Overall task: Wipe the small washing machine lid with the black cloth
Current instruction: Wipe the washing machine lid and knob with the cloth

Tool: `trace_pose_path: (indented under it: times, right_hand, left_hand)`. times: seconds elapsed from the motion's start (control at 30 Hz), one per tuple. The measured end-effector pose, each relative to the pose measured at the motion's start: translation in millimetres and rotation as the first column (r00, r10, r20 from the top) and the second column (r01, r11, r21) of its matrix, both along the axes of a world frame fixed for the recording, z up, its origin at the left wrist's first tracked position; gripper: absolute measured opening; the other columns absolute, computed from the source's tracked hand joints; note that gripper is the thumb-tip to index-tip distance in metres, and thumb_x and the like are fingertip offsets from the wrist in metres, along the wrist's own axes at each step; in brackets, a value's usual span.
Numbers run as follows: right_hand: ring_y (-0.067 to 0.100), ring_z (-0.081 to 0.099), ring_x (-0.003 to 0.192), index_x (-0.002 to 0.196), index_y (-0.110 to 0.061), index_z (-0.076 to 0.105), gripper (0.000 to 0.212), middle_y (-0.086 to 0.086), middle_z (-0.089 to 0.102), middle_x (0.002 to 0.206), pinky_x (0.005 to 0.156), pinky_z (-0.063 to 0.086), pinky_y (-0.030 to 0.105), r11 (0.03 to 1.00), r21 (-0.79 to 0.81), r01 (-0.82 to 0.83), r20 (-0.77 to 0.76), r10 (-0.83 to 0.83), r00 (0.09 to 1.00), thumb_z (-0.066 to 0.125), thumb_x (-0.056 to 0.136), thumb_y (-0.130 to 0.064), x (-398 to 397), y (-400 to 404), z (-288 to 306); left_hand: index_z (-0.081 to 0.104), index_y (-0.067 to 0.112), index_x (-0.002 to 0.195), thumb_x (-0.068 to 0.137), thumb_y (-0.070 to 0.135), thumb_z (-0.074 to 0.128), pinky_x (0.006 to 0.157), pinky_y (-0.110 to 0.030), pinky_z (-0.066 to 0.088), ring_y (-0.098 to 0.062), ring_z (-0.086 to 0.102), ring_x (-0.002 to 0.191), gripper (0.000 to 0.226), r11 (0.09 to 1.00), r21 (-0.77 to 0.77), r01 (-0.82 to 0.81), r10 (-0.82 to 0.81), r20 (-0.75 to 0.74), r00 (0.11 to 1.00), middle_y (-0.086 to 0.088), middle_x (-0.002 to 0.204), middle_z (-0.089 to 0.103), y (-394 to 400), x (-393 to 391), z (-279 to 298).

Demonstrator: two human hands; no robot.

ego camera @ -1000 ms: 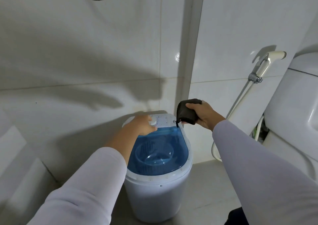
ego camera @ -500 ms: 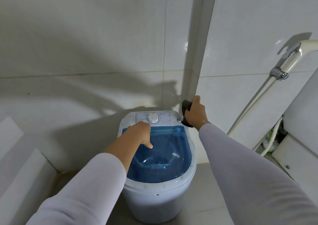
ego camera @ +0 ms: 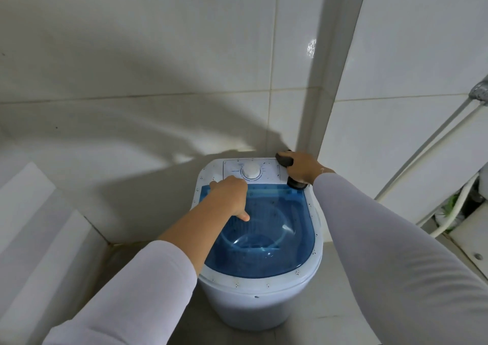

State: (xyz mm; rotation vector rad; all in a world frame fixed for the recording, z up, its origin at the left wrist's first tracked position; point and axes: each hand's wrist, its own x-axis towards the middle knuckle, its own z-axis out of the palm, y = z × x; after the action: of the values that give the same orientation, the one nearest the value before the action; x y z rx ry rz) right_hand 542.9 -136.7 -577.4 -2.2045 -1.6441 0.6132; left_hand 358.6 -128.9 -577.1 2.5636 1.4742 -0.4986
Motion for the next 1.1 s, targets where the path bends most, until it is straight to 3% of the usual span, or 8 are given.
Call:
trace_pose_path:
  times: [0.1, 0.2, 0.33, 0.57, 0.83, 0.9, 0.97, 1.1]
  right_hand:
    - [0.033, 0.039, 0.132, 0.14, -0.025, 0.038, 0.06, 0.006, 0.035, 0.15, 0.109, 0.031, 0.035, 0.999, 0.001, -0.037, 0.066, 0.037, 0.997, 0.038, 0.085, 0.001, 0.1, -5.1, -3.6]
    - [0.03, 0.033, 0.137, 0.138, -0.027, 0.039, 0.062, -0.001, 0.025, 0.155, 0.114, 0.025, 0.035, 0.998, 0.015, -0.061, 0.108, 0.059, 0.992, 0.041, 0.084, 0.003, 0.6, -11.7, -8.1]
    - [0.026, 0.035, 0.136, 0.133, -0.027, 0.047, 0.061, -0.005, 0.03, 0.153, 0.112, 0.026, 0.03, 0.996, 0.017, -0.088, 0.116, 0.085, 0.99, 0.044, 0.082, 0.005, 2.0, -23.7, -9.7]
    - [0.024, 0.036, 0.136, 0.128, -0.022, 0.055, 0.055, -0.002, 0.039, 0.149, 0.114, 0.022, 0.027, 0.987, 0.023, -0.162, 0.217, 0.153, 0.964, 0.046, 0.082, 0.006, 0.8, -44.7, -8.6]
    - [0.026, 0.047, 0.125, 0.117, -0.021, 0.064, 0.048, 0.004, 0.054, 0.136, 0.107, 0.033, 0.027, 0.987, 0.04, -0.155, 0.188, 0.145, 0.971, 0.047, 0.08, 0.005, 4.2, -66.4, -8.4]
    - [0.027, 0.052, 0.119, 0.113, -0.019, 0.066, 0.045, 0.007, 0.059, 0.128, 0.096, 0.037, 0.023, 0.993, 0.032, -0.114, 0.144, 0.108, 0.984, 0.047, 0.08, 0.004, 6.8, -67.6, -1.0]
    - [0.027, 0.056, 0.111, 0.107, -0.018, 0.069, 0.044, 0.009, 0.065, 0.12, 0.087, 0.039, 0.021, 0.992, 0.129, 0.016, 0.044, -0.022, 0.999, 0.045, 0.078, 0.005, 13.1, -69.2, 5.7]
    - [0.028, 0.06, 0.104, 0.105, -0.016, 0.07, 0.044, 0.011, 0.069, 0.112, 0.081, 0.043, 0.023, 0.89, 0.314, 0.33, -0.187, -0.283, 0.941, 0.043, 0.078, 0.005, 24.1, -72.5, 6.9]
  left_hand:
    - [0.046, 0.009, 0.128, 0.073, 0.042, 0.076, 0.101, -0.044, 0.04, -0.027, 0.052, 0.117, 0.07, 1.0, 0.022, 0.011, -0.011, 0.002, 1.0, -0.008, 0.124, 0.055, -0.5, 0.6, -2.7]
    - [0.043, 0.009, 0.131, 0.073, 0.042, 0.076, 0.102, -0.045, 0.039, -0.026, 0.05, 0.121, 0.074, 0.999, 0.036, 0.008, -0.009, 0.025, 1.0, -0.007, 0.128, 0.052, 0.0, -1.4, -7.4]
    - [0.038, 0.01, 0.137, 0.075, 0.042, 0.075, 0.104, -0.046, 0.037, -0.026, 0.047, 0.125, 0.079, 1.0, 0.026, 0.002, -0.004, 0.055, 0.998, -0.008, 0.132, 0.048, -0.7, -3.5, -9.1]
    - [0.045, 0.01, 0.129, 0.077, 0.043, 0.073, 0.106, -0.046, 0.036, -0.028, 0.05, 0.12, 0.068, 1.0, -0.012, -0.013, 0.013, 0.0, 1.0, -0.008, 0.127, 0.051, -1.8, 0.7, -1.4]
    - [0.046, 0.01, 0.128, 0.077, 0.043, 0.073, 0.108, -0.047, 0.034, -0.027, 0.051, 0.119, 0.066, 1.0, -0.015, -0.025, 0.024, -0.061, 0.998, -0.007, 0.125, 0.055, -3.5, 5.3, 2.7]
    - [0.045, 0.01, 0.13, 0.077, 0.043, 0.073, 0.108, -0.047, 0.034, -0.027, 0.051, 0.12, 0.068, 1.0, -0.006, -0.025, 0.024, -0.059, 0.998, -0.008, 0.126, 0.054, -4.2, 5.4, 1.9]
    - [0.044, 0.01, 0.131, 0.077, 0.043, 0.073, 0.107, -0.047, 0.035, -0.027, 0.05, 0.12, 0.069, 1.0, 0.001, -0.026, 0.026, -0.044, 0.999, -0.008, 0.127, 0.052, -4.9, 4.6, 0.4]
    - [0.04, 0.009, 0.134, 0.078, 0.042, 0.072, 0.108, -0.048, 0.033, -0.028, 0.047, 0.123, 0.072, 0.999, -0.004, -0.039, 0.039, -0.01, 0.999, -0.009, 0.13, 0.049, -6.2, 1.4, -2.3]
